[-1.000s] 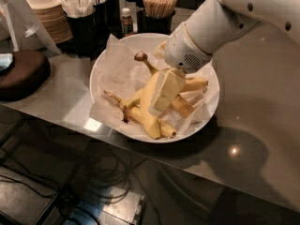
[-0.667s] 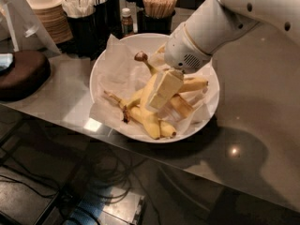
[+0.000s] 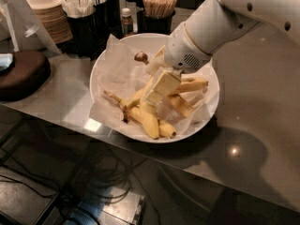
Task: Pick banana from white bowl
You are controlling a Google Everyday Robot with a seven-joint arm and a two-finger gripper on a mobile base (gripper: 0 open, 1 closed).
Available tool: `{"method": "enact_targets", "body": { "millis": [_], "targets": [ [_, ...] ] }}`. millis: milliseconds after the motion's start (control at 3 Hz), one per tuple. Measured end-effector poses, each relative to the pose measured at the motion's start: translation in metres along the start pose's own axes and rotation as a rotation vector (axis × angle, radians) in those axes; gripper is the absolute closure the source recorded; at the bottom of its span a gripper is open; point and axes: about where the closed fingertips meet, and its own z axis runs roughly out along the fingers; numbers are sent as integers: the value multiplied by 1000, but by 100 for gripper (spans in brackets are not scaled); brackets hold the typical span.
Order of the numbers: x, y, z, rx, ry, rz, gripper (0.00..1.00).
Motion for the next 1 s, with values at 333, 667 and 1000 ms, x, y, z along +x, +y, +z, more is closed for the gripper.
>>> {"method": "enact_targets", "body": {
  "millis": [333, 667, 1000],
  "targets": [
    [0, 0, 0, 0, 0, 0, 88],
    [0, 0, 0, 0, 0, 0, 100],
    [0, 0, 0, 0, 0, 0, 100]
  ]
}}
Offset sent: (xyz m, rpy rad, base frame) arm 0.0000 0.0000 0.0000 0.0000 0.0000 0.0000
